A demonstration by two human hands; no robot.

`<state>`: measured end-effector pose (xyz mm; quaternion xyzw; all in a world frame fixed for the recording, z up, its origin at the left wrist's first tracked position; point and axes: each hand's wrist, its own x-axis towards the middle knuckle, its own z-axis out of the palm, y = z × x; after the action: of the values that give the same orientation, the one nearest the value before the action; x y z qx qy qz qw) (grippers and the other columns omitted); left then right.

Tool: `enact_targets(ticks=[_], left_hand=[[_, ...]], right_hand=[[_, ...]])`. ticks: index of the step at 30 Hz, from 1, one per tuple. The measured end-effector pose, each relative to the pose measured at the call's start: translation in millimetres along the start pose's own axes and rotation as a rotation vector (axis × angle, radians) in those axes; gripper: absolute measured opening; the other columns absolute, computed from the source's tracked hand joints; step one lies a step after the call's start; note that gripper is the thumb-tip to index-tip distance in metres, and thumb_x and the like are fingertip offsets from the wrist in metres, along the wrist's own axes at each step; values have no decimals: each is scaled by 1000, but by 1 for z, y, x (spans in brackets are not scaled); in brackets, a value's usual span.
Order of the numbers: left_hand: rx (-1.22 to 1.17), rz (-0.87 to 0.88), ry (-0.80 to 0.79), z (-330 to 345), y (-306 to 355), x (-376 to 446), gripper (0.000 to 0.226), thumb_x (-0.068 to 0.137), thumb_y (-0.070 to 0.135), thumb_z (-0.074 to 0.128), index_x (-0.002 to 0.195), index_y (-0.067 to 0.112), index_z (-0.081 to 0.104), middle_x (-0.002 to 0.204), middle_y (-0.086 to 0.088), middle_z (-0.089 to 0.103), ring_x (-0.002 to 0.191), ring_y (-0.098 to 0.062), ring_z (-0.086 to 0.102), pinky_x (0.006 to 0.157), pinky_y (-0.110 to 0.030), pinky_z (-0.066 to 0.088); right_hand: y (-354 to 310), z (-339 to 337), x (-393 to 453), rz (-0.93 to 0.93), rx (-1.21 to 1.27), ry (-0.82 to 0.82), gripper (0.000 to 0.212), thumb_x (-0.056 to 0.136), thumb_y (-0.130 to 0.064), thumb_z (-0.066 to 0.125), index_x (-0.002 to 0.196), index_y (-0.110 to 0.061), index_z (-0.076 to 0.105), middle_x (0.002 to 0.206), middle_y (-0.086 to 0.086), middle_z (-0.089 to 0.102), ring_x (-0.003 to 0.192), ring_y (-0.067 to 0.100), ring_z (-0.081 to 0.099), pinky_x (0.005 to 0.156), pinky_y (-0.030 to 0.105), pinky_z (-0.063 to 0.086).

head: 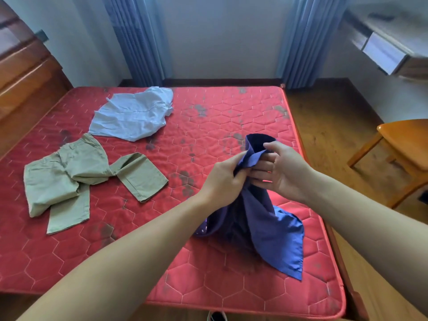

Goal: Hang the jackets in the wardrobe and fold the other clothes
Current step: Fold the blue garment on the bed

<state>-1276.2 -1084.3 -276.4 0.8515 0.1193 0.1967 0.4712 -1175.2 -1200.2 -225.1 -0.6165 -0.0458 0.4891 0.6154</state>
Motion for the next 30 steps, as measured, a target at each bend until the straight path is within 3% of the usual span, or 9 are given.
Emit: enact_targets(ticks=[4, 6, 9, 11, 13, 18, 22, 27, 30], left_hand=[[-185, -120, -9, -26, 25, 20, 26, 97, 18, 45, 103, 6, 67, 88, 3, 63, 80, -8, 54, 79, -34, 47], [-341, -187, -71, -52, 52, 33, 21, 101, 10, 46, 105, 7, 67, 90, 3, 66, 81, -5, 61, 80, -25, 50], [-503, -213, -212, -96, 96, 48, 26, 101, 7, 44, 105, 15, 68, 93, 5, 73, 85, -6, 68, 77, -21, 55], [-556, -231, -219, -123, 116, 59, 25, 101, 11, 47, 101, 20, 70, 93, 5, 74, 86, -8, 69, 79, -24, 54], [-575, -226, -204, -150, 134, 69, 24, 101, 13, 48, 103, 21, 70, 96, 6, 74, 89, -8, 69, 82, -24, 54], [-274, -202, -38, -210, 169, 102, 15, 101, 22, 53, 96, 20, 67, 82, 8, 72, 75, -10, 66, 65, -22, 54], [14, -75, 169, -233, 185, 135, 19, 100, 19, 55, 86, 16, 68, 73, 8, 67, 64, -6, 61, 64, -22, 50], [96, -114, 121, -252, 198, 160, 19, 97, 23, 60, 102, 7, 70, 86, 1, 69, 73, -10, 63, 60, -19, 52], [114, -110, 59, -260, 197, 163, 10, 95, 24, 63, 92, 16, 69, 84, 3, 70, 74, -8, 65, 67, -22, 53]], right_hand=[[-18, -18, -5, -235, -389, 216, 18, 92, -12, 50, 99, -12, 66, 100, 11, 72, 87, 25, 69, 79, 35, 52], [-38, -32, -3, -334, -545, 334, 35, 85, -8, 62, 119, -18, 59, 114, 7, 64, 100, 25, 64, 78, 36, 50], [-77, -45, -6, -223, -434, 59, 67, 79, -17, 70, 138, -35, 44, 133, -5, 55, 124, 19, 49, 96, 45, 39], [-103, -39, -14, -131, -418, -180, 52, 72, -27, 72, 122, -36, 59, 128, -10, 63, 120, 17, 53, 100, 47, 37], [-132, -28, -23, -206, -387, -220, 40, 72, -18, 78, 110, -24, 67, 113, -2, 72, 108, 21, 62, 92, 44, 46], [-231, 10, -58, -650, -382, 72, 18, 82, -8, 72, 99, -15, 71, 95, 2, 75, 88, 20, 69, 62, 26, 54], [-282, 37, -77, -913, -639, 232, 16, 79, -10, 78, 93, -17, 75, 97, 0, 75, 85, 12, 72, 76, 28, 57], [-303, 45, -86, -958, -850, 297, 25, 80, -14, 78, 103, -21, 72, 95, -8, 73, 86, 6, 68, 80, 24, 53], [-300, 32, -83, -836, -807, 243, 30, 85, -12, 73, 113, -19, 70, 103, -6, 73, 94, 11, 69, 85, 30, 54]])
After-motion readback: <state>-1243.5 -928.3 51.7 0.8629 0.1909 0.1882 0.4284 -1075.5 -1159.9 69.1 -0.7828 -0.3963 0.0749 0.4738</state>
